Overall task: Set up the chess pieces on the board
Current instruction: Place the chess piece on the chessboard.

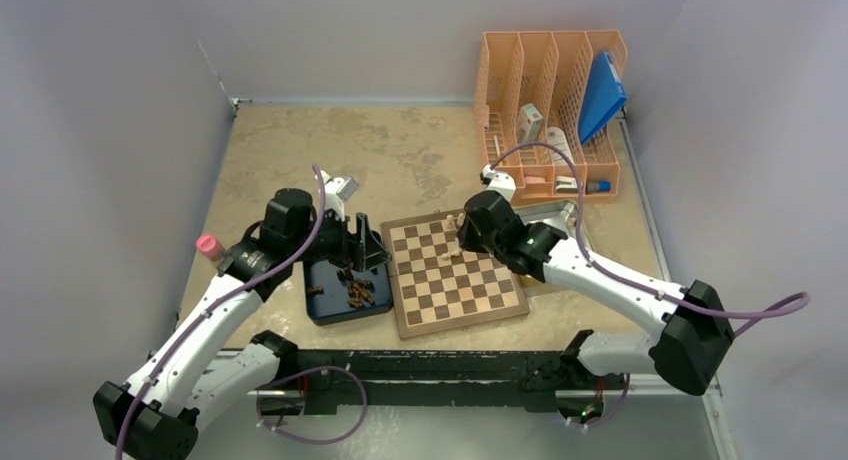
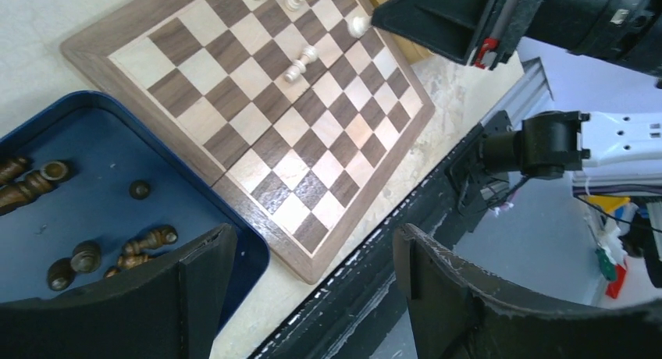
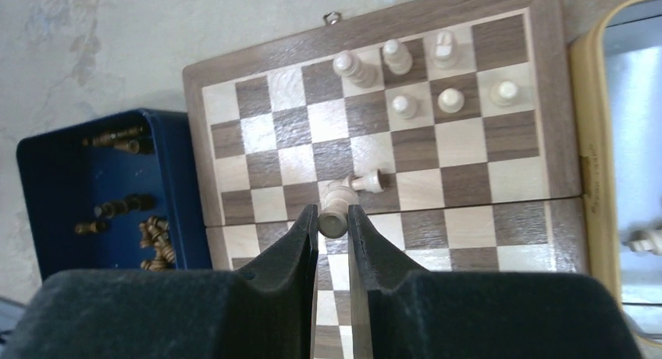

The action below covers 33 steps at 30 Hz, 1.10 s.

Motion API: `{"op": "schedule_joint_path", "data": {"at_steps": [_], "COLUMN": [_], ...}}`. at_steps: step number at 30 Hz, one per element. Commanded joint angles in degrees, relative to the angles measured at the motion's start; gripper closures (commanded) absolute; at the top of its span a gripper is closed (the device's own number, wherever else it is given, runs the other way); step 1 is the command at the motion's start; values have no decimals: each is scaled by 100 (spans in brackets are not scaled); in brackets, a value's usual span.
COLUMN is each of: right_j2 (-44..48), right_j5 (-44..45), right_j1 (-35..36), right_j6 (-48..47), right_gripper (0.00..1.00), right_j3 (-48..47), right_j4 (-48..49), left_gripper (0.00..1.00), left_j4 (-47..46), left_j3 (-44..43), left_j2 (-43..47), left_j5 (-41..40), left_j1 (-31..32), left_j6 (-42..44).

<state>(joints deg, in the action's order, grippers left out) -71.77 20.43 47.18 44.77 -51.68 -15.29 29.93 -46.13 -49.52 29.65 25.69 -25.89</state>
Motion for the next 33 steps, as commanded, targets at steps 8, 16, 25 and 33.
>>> {"op": "schedule_joint_path", "data": {"at_steps": [8, 16, 25, 33], "right_j2": [-419, -1110, -2019, -2464], "right_j5": [12, -253, -350, -316], "right_j1": [-1156, -1728, -1842, -1843], "right_j6": [-652, -1032, -1121, -1129], "right_gripper": [84, 83, 81, 81], "right_j3": [-629, -1077, -1548, -1741], "right_j4": [-331, -315, -302, -335], "left_gripper": [25, 25, 25, 25], "left_j4": [157, 127, 162, 180], "left_j3": [-253, -123, -124, -124], "left_j2": [281, 658, 762, 830], "left_j5": [-724, -931, -1056, -1134], "left_j1": [23, 32, 40, 41], "left_j6": [336, 203, 172, 155]}}
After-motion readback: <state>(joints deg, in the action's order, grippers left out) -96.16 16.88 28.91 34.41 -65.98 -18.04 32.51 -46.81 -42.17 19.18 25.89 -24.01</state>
